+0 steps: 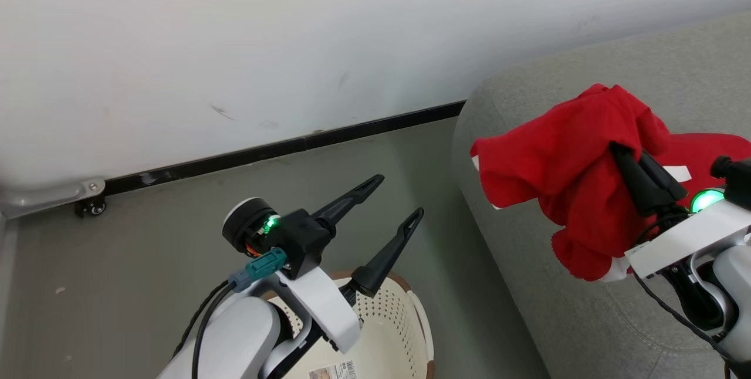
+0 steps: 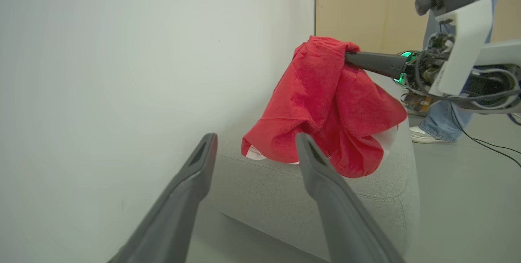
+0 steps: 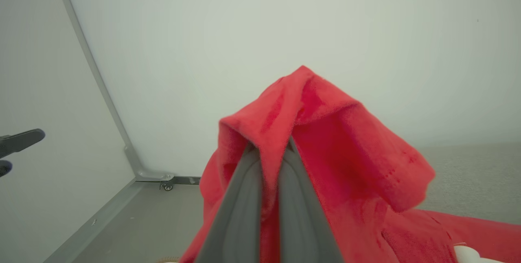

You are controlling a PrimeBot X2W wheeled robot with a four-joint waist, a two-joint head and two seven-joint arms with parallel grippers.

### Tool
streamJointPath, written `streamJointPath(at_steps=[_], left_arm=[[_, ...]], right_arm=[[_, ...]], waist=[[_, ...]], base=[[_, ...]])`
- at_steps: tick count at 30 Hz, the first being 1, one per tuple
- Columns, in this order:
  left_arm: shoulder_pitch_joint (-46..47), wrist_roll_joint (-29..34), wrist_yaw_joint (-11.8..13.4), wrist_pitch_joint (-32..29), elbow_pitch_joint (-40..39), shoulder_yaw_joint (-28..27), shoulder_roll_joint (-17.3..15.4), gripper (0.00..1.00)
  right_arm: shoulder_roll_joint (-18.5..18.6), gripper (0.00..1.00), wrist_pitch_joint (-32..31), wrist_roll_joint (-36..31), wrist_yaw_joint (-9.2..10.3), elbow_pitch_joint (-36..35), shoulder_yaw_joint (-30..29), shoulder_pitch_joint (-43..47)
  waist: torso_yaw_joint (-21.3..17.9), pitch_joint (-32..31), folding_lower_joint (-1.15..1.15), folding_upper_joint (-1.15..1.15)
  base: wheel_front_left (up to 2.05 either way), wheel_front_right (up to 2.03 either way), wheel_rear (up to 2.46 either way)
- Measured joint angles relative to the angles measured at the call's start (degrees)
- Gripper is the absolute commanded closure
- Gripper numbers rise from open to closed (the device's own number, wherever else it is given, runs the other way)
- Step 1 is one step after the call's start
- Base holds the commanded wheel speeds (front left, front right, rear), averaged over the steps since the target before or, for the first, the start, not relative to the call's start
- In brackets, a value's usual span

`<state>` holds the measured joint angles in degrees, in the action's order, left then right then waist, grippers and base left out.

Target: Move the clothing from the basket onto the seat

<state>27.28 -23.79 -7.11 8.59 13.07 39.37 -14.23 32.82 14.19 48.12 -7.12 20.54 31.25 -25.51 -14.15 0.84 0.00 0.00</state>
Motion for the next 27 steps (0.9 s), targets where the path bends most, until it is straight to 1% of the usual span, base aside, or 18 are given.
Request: streamJointPath(at_steps=[11, 27], left_arm=[[-0.30, -1.33, -0.02, 0.47, -0.40, 2.72, 0.41, 0.00], [-1.43, -2.81, -0.02, 1.58, -0.57, 3.89, 0.29, 0.00]], right_arm=[[0.02, 1.00, 0.00, -0.51, 0.00, -0.19, -5.00, 4.15], [0.05, 1.00, 0.00, -2.14, 0.00, -2.69, -10.61, 10.36]], waist=[[-3.52, -0.50, 0.00, 0.00], [-9.25, -1.31, 0.00, 0.00]], base=[[0.00, 0.00, 0.00], [0.00, 0.00, 0.00]])
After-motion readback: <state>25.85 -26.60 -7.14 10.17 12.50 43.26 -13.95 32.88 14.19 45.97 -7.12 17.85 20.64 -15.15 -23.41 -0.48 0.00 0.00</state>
